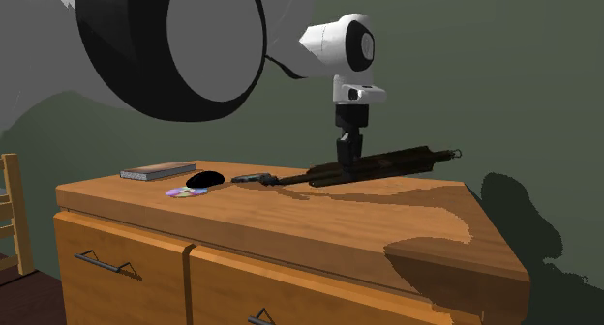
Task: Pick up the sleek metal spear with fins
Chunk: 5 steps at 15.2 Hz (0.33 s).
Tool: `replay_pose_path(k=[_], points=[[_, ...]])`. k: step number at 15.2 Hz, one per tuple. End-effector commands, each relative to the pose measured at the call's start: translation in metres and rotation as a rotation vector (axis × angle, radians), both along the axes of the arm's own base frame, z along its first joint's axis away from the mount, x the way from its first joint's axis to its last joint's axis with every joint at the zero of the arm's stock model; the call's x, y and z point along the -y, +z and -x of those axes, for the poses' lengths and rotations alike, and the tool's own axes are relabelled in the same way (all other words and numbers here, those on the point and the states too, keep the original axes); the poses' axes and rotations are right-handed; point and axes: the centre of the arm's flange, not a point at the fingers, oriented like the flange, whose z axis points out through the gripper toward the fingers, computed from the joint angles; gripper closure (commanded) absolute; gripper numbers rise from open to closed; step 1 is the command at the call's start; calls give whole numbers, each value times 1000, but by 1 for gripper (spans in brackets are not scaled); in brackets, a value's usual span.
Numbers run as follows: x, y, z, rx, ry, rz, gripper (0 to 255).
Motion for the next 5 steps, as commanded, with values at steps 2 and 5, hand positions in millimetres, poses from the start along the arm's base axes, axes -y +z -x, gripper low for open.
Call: replay_pose_path(k=[2,5], points=[[0,18,1,0,0,0,255],[0,24,1,0,0,0,255]])
